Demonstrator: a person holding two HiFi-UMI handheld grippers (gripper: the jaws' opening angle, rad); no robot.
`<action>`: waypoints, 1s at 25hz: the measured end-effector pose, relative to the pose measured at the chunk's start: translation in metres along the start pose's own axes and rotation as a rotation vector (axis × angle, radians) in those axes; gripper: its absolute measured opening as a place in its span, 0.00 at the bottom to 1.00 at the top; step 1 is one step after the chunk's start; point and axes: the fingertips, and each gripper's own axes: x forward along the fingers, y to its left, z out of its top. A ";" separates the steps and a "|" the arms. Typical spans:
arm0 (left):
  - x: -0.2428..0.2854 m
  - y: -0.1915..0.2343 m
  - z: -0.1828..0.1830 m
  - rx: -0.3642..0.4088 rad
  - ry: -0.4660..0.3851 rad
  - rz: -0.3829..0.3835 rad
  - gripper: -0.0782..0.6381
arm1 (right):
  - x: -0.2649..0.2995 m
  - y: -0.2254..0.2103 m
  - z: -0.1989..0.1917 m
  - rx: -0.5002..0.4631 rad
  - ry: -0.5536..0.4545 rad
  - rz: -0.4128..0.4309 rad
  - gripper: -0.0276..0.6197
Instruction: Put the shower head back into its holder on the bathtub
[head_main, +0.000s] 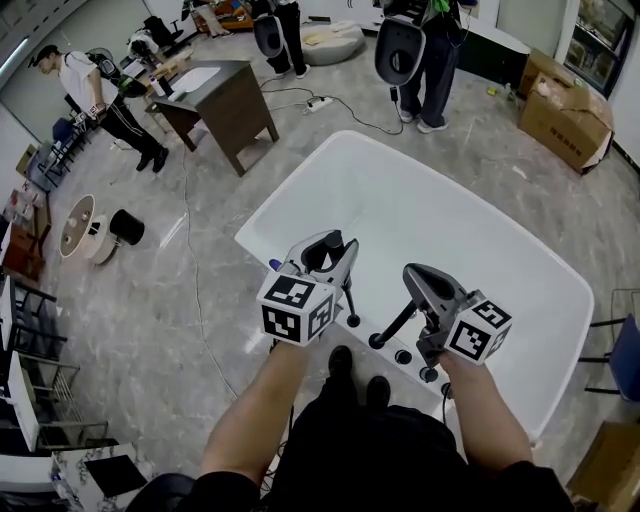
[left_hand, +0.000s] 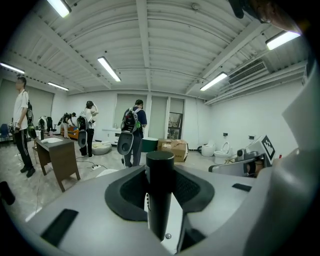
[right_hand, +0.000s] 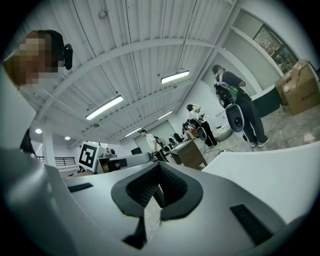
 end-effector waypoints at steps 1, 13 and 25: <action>0.002 0.002 -0.006 -0.007 0.008 -0.001 0.30 | 0.001 -0.001 -0.003 0.002 0.007 -0.002 0.07; 0.015 0.011 -0.072 -0.059 0.126 -0.018 0.30 | 0.008 -0.010 -0.022 0.021 0.060 -0.030 0.07; 0.026 0.008 -0.145 -0.093 0.283 -0.055 0.30 | 0.010 -0.016 -0.043 0.055 0.098 -0.065 0.07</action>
